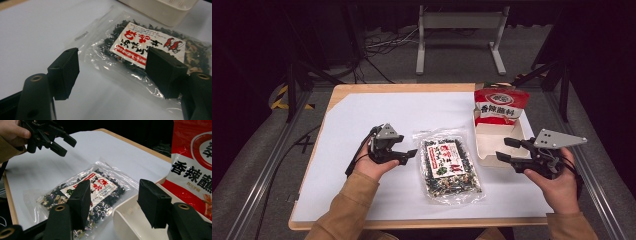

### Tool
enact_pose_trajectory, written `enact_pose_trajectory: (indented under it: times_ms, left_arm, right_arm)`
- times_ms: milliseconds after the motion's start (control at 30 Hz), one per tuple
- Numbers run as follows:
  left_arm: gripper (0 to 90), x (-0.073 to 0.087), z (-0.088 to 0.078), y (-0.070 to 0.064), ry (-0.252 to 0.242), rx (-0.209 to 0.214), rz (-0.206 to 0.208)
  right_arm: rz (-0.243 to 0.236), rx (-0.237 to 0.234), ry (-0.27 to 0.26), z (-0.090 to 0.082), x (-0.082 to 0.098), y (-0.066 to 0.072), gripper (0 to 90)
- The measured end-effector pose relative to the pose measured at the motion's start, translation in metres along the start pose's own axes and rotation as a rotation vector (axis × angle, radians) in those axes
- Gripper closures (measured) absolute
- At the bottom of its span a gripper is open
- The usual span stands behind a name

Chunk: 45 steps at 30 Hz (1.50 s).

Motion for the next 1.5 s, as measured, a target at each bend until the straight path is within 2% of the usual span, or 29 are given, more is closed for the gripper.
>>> enact_pose_trajectory:
  times_ms: [267,333,367,467,633,667,767,867,933,1033,1200,1300,1433,1500]
  left_arm:
    - [25.8,0.002,0.019,-0.003,0.030,0.039,-0.043]
    - [26.3,0.003,0.022,-0.004,0.048,0.037,-0.046]
    - [25.2,0.004,0.024,-0.003,0.059,0.023,-0.051]
    - [24.1,0.009,0.030,0.000,0.078,-0.001,-0.084]
    - [22.5,0.013,0.041,-0.002,0.103,0.037,-0.124]
    - [22.5,0.014,0.044,-0.004,0.111,0.054,-0.127]
    - [22.6,0.015,0.048,-0.006,0.126,0.069,-0.122]
    - [25.6,0.016,0.054,-0.009,0.135,0.096,-0.117]
    - [34.3,0.019,0.057,-0.012,0.161,0.127,-0.121]
    - [32.3,0.020,0.060,-0.012,0.172,0.123,-0.127]
    - [26.7,0.022,0.066,-0.010,0.186,0.113,-0.164]
    - [24.5,0.021,0.068,-0.011,0.176,0.118,-0.175]
    - [22.9,0.020,0.071,-0.012,0.174,0.110,-0.165]
    - [24.1,0.019,0.073,-0.013,0.171,0.095,-0.146]
  right_arm:
    - [-0.006,0.001,0.004,0.002,0.000,0.001,44.0]
    - [-0.007,0.002,0.004,0.001,0.000,0.002,44.0]
    - [-0.007,0.002,0.003,0.001,0.000,0.002,44.0]
    - [-0.010,0.002,0.005,0.002,0.000,0.002,44.0]
    - [-0.009,0.001,0.006,0.002,0.000,0.003,43.7]
    - [-0.008,0.001,0.006,0.002,0.000,0.003,43.7]
    - [-0.009,0.001,0.008,0.003,0.001,0.004,43.7]
    - [-0.007,0.001,0.010,0.004,0.001,0.004,43.8]
    - [-0.011,0.002,0.011,0.005,0.001,0.004,43.8]
    - [-0.012,0.001,0.010,0.005,0.001,0.004,43.7]
    - [-0.015,0.002,0.011,0.005,0.001,0.004,43.5]
    - [-0.015,0.003,0.015,0.006,0.002,0.005,43.5]
    - [-0.015,0.004,0.015,0.006,0.002,0.005,43.4]
    - [-0.016,0.004,0.017,0.007,0.002,0.005,43.3]
Point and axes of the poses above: each handheld gripper's, and its own axes: z roughly forward along the jaws, x roughly out of its underside, y roughly to its left, the point moved 9 cm from there along z, roughly forward along the jaws, and after that the axes turned 8 degrees about y, right-handed, at the moved point
